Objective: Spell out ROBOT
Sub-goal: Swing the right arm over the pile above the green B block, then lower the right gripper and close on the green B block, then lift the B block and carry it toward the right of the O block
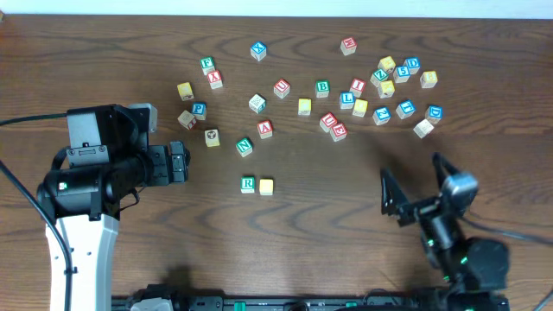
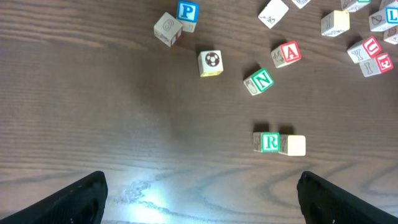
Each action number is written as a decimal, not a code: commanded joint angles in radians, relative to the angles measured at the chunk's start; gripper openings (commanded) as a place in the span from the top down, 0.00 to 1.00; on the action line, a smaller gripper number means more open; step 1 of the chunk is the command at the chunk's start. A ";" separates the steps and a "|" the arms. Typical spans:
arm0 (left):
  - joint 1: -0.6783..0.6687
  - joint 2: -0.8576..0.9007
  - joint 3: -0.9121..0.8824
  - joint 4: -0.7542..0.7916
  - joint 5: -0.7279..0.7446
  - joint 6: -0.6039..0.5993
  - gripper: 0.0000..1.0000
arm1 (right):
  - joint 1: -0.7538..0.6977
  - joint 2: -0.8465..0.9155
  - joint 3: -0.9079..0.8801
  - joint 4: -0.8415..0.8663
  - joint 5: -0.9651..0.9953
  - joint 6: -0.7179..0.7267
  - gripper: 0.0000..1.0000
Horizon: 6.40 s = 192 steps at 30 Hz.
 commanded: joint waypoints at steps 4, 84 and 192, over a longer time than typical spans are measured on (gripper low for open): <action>0.004 -0.002 0.016 -0.002 0.016 0.016 0.04 | -0.002 0.542 0.654 -0.396 -0.290 -0.176 0.01; 0.004 -0.002 0.016 -0.002 0.016 0.016 0.04 | 0.290 2.147 1.777 -0.860 0.434 0.187 0.17; 0.004 -0.002 0.016 -0.002 0.016 0.016 0.04 | 0.310 1.990 1.772 -0.906 0.476 0.034 0.77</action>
